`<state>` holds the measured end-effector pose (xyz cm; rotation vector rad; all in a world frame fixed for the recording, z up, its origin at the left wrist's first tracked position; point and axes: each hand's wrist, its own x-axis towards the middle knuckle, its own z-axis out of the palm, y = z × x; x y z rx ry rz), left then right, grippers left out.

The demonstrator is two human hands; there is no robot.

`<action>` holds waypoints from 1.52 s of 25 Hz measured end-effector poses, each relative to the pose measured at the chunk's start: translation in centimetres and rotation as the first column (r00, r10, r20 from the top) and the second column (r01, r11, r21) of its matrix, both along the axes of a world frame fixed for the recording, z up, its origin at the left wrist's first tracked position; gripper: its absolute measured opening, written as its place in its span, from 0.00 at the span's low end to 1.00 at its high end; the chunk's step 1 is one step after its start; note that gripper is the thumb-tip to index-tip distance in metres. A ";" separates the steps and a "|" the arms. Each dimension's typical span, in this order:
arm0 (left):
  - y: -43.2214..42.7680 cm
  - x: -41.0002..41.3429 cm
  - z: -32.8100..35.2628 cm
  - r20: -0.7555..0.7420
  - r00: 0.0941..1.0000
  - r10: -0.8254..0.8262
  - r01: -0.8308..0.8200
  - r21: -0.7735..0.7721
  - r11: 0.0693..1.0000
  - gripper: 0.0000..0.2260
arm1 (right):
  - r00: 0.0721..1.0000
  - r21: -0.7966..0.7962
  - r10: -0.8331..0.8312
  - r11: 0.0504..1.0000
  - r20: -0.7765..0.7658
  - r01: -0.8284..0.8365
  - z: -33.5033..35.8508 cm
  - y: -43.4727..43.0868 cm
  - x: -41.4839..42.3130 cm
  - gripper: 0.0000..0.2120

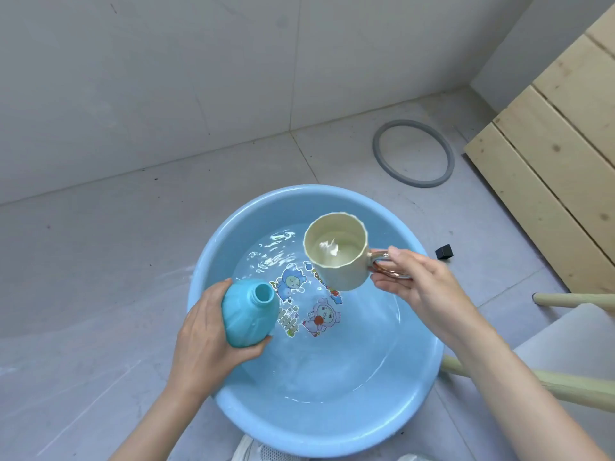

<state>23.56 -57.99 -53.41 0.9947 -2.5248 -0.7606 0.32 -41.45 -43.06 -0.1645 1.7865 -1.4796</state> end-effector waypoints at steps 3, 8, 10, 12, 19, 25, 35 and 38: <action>-0.1 0.1 -0.3 -0.002 1.000 -0.010 0.010 0.011 1.000 0.42 | 0.998 -0.085 -0.056 0.995 -0.005 0.055 3.0 0.5 0.1 0.11; -0.1 0.1 -0.5 -0.038 0.999 -0.020 0.019 -0.011 1.000 0.42 | 0.998 -0.130 -0.049 0.991 -0.049 0.043 5.2 1.6 1.0 0.30; -0.2 0.1 -0.6 -0.047 0.998 -0.029 0.028 -0.029 0.999 0.43 | 0.997 -0.123 -0.054 0.991 -0.056 0.046 5.2 1.7 1.7 0.32; -0.2 0.1 -0.8 -0.055 0.998 -0.040 0.038 -0.036 0.999 0.46 | 0.997 -0.108 -0.048 0.993 -0.055 0.042 4.9 1.5 2.5 0.32; -0.3 0.3 -1.2 -0.098 0.994 -0.056 0.051 -0.054 0.997 0.44 | 0.998 -0.023 0.027 0.999 -0.052 -0.028 3.1 0.0 5.8 0.34; -0.3 0.3 -1.2 -0.120 0.992 -0.048 0.045 -0.031 0.998 0.42 | 0.978 0.074 0.083 0.995 -0.192 -0.070 2.6 -0.6 7.0 0.32; -0.2 0.2 -1.4 -0.129 0.991 -0.038 0.035 -0.026 0.999 0.40 | 0.940 0.134 0.109 0.989 -0.323 -0.068 3.6 -0.8 7.6 0.08; -0.3 0.3 -1.4 -0.126 0.991 -0.040 0.037 -0.027 0.999 0.40 | 0.940 0.107 0.093 0.992 -0.327 -0.061 3.9 -1.0 7.9 0.06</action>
